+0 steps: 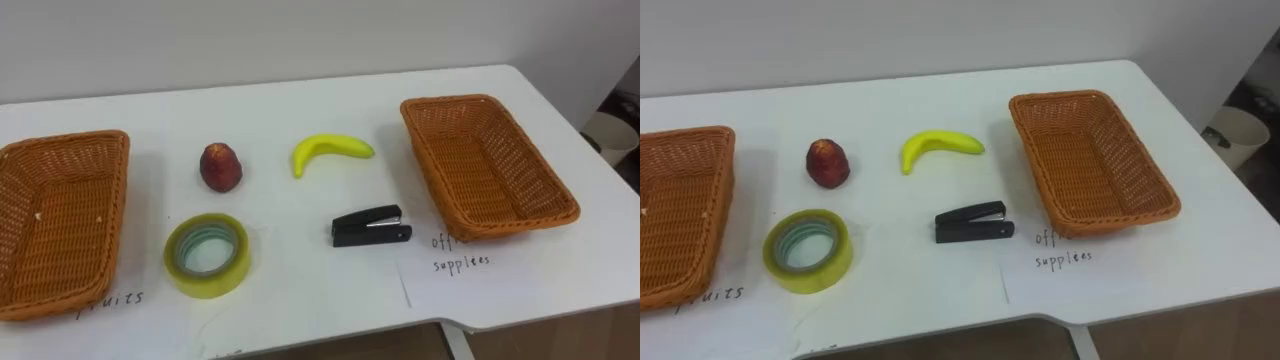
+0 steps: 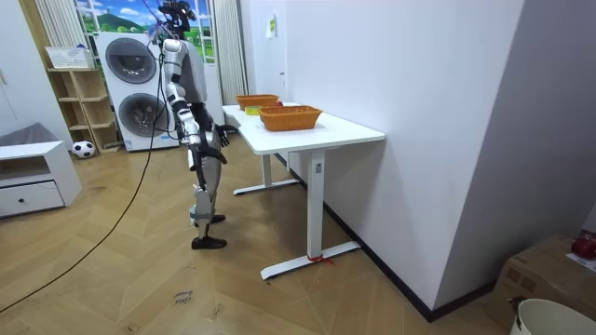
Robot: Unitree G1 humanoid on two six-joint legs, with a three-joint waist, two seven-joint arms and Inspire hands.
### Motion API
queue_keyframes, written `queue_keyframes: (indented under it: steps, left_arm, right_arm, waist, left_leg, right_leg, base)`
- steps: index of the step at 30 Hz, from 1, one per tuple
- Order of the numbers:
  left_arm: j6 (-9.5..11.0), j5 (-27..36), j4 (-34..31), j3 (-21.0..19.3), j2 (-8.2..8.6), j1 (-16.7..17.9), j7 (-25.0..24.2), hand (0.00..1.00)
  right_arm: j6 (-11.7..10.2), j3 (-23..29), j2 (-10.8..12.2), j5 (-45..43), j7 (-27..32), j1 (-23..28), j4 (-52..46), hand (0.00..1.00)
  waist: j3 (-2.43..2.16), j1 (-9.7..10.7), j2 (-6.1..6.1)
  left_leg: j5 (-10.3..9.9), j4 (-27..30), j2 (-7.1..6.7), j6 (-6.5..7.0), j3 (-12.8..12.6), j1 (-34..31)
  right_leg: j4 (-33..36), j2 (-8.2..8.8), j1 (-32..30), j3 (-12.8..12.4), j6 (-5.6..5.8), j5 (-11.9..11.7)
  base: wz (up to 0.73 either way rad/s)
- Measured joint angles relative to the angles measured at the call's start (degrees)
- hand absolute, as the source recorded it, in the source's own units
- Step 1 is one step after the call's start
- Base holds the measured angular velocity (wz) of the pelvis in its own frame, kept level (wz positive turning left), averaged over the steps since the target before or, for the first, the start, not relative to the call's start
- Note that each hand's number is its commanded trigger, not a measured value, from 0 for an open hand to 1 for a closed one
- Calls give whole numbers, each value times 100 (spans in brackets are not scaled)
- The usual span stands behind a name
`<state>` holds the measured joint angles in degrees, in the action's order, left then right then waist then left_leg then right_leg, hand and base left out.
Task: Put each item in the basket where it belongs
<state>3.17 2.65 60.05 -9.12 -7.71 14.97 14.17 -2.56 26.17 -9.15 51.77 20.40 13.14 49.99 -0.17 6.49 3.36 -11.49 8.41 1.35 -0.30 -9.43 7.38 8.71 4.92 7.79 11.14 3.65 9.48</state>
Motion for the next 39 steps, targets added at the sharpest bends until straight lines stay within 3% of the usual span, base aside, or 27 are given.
queue_keyframes:
  steps: [7,11,16,18,26,31,35,39]
  left_arm:
    - [-135,-99,-383,-88,-42,169,4,0]
    - [-135,-102,-514,-79,-85,209,-30,0]
    - [-141,-105,-543,-56,-81,269,-123,0]
    - [-167,-108,-540,-60,-80,280,-136,0]
    - [-196,-345,-565,-79,-70,256,-250,0]
    - [-195,-343,-529,-57,-59,233,-253,0]
    - [-193,-342,-332,45,-64,184,-219,0]
    - [-192,-346,-242,109,-54,136,-183,0]
  right_arm:
    - [-140,432,-72,89,1151,17,-1446,0]
    - [-271,446,-183,90,1544,-24,-1929,0]
    - [-379,448,-226,-336,2030,65,-2714,0]
    - [-394,519,-265,-550,2241,71,-3183,0]
    - [-449,569,-312,-1227,2669,-85,-4420,0]
    - [-450,578,-361,-1708,2739,-199,-5136,0]
    - [-450,570,-628,-2176,2783,-349,-5571,0]
    - [-469,536,-712,-2743,2752,-412,-6089,0]
  waist:
    - [3,126,140]
    - [31,137,238]
    - [17,157,228]
    - [-13,167,153]
    - [30,112,48]
    - [44,109,73]
    - [71,110,114]
    - [83,75,172]
  left_leg:
    - [1,-19,-3,0,-8,6]
    - [0,-45,-5,-1,-2,-13]
    - [5,-49,-5,0,0,-160]
    - [5,-51,-7,1,6,-190]
    - [4,-72,-9,1,2,-181]
    - [4,-76,-7,0,2,-180]
    - [4,-74,-6,1,11,-179]
    - [4,-70,-3,1,8,-191]
  right_leg:
    - [3,2,39,-6,-13,31]
    - [2,0,14,-19,-10,34]
    - [19,-1,-150,-12,-12,32]
    - [23,-2,-188,-5,-13,31]
    - [83,-2,-224,5,4,43]
    - [106,1,-237,5,12,49]
    - [112,2,-236,7,11,49]
    - [118,0,-264,5,11,48]
  base:
    - [0]
    - [0]
    - [0]
    - [0]
    - [0]
    - [0]
    - [0]
    - [-2]
